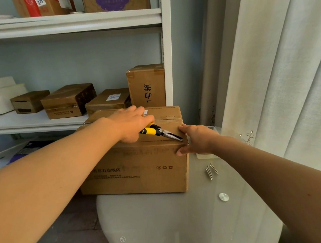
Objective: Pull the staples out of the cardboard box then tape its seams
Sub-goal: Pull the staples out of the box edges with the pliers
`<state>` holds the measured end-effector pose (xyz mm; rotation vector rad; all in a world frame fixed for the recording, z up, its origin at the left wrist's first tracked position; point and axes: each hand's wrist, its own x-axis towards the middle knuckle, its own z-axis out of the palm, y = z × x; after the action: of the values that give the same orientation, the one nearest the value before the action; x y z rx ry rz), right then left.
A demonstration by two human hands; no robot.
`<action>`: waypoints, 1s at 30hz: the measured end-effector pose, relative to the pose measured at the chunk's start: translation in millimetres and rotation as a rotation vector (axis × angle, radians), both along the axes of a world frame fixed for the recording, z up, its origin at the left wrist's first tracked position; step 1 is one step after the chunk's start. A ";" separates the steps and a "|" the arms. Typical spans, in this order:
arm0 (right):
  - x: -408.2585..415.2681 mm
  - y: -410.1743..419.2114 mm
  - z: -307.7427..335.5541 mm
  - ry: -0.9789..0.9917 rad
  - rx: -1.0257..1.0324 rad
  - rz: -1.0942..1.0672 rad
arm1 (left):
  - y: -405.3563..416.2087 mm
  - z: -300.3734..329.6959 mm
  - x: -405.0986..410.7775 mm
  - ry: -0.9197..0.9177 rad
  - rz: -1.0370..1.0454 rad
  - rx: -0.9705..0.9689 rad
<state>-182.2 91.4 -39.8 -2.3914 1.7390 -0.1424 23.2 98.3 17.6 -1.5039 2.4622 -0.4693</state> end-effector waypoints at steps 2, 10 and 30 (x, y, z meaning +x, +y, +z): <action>0.0 -0.3 -0.3 -0.001 -0.003 0.002 | -0.7 0.7 0.4 -0.047 -0.060 -0.106; -1.0 -4.5 -2.2 -0.005 -0.007 0.013 | -8.3 6.0 -3.1 -0.149 -0.245 -0.365; -2.1 -7.8 -1.7 -0.011 0.015 -0.002 | -8.8 8.0 -11.1 -0.055 -0.027 -0.065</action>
<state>-184.3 83.7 -41.6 -2.3736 1.7319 -0.1422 12.1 89.5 25.6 -1.4636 2.4505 -0.5929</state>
